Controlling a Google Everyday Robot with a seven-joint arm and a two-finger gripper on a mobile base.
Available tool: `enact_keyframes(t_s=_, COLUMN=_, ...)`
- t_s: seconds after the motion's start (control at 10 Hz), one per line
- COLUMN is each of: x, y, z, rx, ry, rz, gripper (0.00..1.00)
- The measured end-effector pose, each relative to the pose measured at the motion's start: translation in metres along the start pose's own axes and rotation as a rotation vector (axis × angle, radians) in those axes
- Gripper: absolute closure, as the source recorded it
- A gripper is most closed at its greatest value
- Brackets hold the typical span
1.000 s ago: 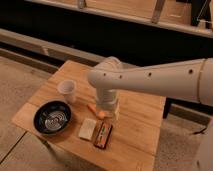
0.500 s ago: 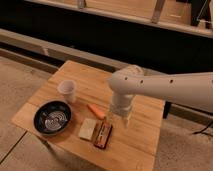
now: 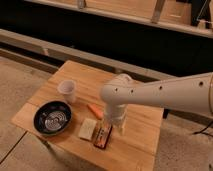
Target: Place the eraser in the ceramic cup
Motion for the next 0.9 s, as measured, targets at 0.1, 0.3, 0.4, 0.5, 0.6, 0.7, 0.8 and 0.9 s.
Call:
enact_keyframes(t_s=0.1, x=0.009, y=0.014, z=0.005, rx=-0.027, ry=0.014, rz=-0.014, gripper=0.35)
enact_keyframes(t_s=0.3, x=0.016, y=0.027, z=0.012, rx=-0.049, ry=0.034, rz=-0.023, gripper=0.35)
enact_keyframes(t_s=0.4, x=0.017, y=0.031, z=0.017, rx=-0.045, ry=0.042, rz=-0.029, gripper=0.35)
enact_keyframes(t_s=0.5, x=0.015, y=0.034, z=0.022, rx=-0.03, ry=0.038, rz=-0.037, gripper=0.35)
enact_keyframes(t_s=0.6, x=0.013, y=0.033, z=0.024, rx=-0.018, ry=0.036, rz=-0.034, gripper=0.35)
enact_keyframes(t_s=0.7, x=0.003, y=0.028, z=0.026, rx=0.006, ry=0.023, rz=-0.027, gripper=0.35)
enact_keyframes(t_s=0.8, x=-0.005, y=0.026, z=0.027, rx=0.024, ry=0.013, rz=-0.018, gripper=0.35)
enact_keyframes(t_s=0.9, x=-0.008, y=0.026, z=0.028, rx=0.034, ry=0.009, rz=-0.015, gripper=0.35)
